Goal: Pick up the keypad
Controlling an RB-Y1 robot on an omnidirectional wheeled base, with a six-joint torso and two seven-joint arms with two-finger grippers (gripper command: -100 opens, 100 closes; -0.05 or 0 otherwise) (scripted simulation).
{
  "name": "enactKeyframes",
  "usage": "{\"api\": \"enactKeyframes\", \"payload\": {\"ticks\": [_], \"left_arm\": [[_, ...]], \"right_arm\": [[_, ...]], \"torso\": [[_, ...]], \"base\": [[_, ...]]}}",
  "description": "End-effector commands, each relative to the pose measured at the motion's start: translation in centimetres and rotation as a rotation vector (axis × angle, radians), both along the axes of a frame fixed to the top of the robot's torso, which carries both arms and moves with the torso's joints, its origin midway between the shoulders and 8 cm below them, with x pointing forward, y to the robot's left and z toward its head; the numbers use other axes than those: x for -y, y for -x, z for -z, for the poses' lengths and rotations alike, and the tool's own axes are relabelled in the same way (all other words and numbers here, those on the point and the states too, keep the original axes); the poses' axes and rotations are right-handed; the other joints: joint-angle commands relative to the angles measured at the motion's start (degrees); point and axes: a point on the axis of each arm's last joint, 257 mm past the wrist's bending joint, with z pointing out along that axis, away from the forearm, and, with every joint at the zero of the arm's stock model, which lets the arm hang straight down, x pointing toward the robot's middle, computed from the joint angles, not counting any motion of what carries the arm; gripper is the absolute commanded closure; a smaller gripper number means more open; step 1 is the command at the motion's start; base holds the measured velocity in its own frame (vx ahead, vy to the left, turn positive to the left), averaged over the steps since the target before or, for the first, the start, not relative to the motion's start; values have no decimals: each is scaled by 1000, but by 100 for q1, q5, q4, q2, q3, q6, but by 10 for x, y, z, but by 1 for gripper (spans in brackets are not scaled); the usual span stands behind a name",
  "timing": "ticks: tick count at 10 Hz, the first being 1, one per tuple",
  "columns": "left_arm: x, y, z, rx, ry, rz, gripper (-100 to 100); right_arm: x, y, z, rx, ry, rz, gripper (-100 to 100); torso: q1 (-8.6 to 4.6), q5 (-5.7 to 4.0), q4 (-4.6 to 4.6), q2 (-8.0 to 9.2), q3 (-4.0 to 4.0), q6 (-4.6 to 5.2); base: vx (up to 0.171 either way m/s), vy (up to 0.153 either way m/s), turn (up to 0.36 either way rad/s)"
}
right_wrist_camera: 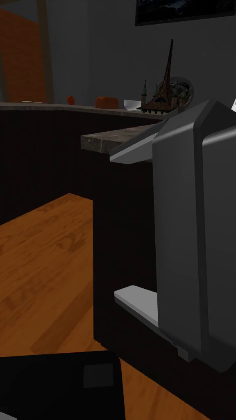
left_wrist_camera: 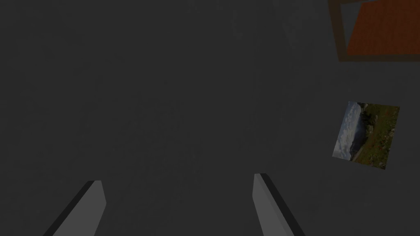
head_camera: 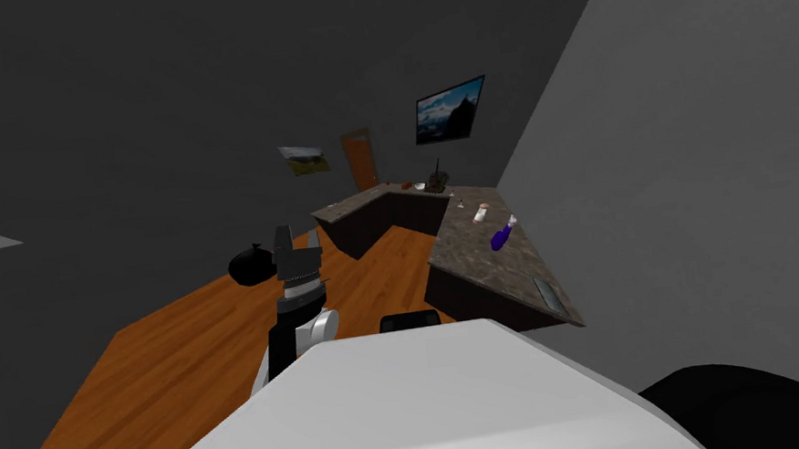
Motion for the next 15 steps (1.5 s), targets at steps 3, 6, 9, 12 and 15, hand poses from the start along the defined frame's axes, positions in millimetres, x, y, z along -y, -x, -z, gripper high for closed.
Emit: {"api": "enactKeyframes", "payload": {"ticks": [3, 6, 9, 12, 15], "left_arm": [[0, 0, 0, 0, 0, 0, 0], [0, 0, 0, 0, 0, 0, 0], [0, 0, 0, 0, 0, 0, 0], [0, 0, 0, 0, 0, 0, 0], [0, 0, 0, 0, 0, 0, 0]], "right_arm": [[38, 57, 25, -173, 53, -29, -100], [66, 86, 31, -259, 100, -59, -100], [104, 136, 38, -407, 155, -68, -100], [136, 161, 34, -486, 211, -95, -100], [186, 202, 25, -620, 291, -112, -100]], "torso": [[-1, -1, 0, 0, 0, 0], [0, 1, 0, -2, -1, -4], [3, 0, 0, -1, 0, 0], [5, 2, 0, -2, -1, -3], [7, 1, 1, 2, 1, 3]], "base": [[23, -1, 235], [24, -3, 176], [21, 3, 226], [17, 1, 156], [12, 6, 197]]}}
